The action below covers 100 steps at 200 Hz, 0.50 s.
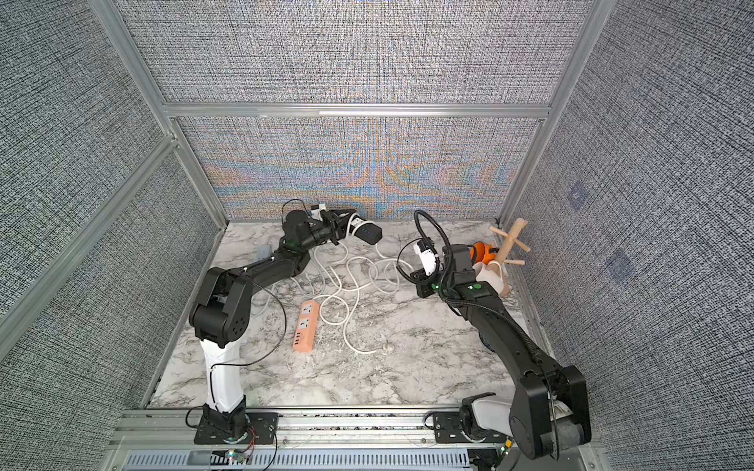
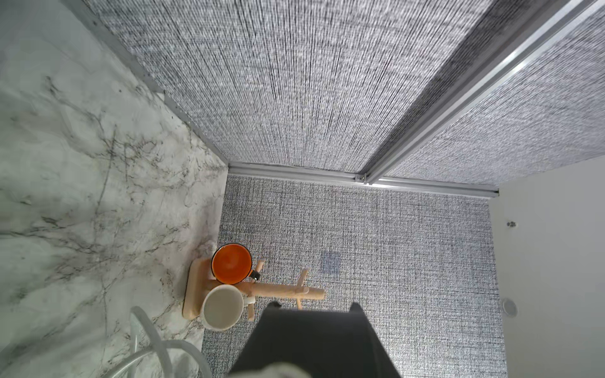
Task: Unwrap the cord wrapped around the power strip
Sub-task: Unwrap the power cord from the power strip.
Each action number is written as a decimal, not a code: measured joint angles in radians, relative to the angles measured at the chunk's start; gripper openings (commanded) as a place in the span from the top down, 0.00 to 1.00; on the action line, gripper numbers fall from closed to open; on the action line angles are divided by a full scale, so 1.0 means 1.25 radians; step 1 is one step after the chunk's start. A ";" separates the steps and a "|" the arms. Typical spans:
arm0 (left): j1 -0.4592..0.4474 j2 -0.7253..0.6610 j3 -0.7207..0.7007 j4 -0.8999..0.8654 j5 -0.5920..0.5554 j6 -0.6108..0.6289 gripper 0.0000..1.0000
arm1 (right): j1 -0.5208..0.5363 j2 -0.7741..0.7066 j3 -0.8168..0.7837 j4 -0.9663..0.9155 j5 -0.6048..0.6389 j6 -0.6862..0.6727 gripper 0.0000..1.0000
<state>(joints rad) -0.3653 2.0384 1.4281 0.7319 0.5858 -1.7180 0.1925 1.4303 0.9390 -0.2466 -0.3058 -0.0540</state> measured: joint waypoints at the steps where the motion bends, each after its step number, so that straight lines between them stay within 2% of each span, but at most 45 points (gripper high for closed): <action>1: 0.002 -0.001 -0.001 -0.001 0.001 0.000 1.00 | -0.002 0.000 0.000 0.000 0.002 0.002 1.00; 48: 0.145 -0.113 -0.012 -0.045 0.045 0.008 1.00 | -0.124 -0.009 -0.052 0.019 0.089 0.101 1.00; 100: 0.286 -0.164 -0.004 -0.075 0.092 0.004 1.00 | -0.292 -0.051 -0.160 0.037 0.094 0.179 1.00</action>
<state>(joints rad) -0.0082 1.8328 1.4231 0.6380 0.7006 -1.7126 -0.1726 1.3663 0.7391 -0.2008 -0.1879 0.1699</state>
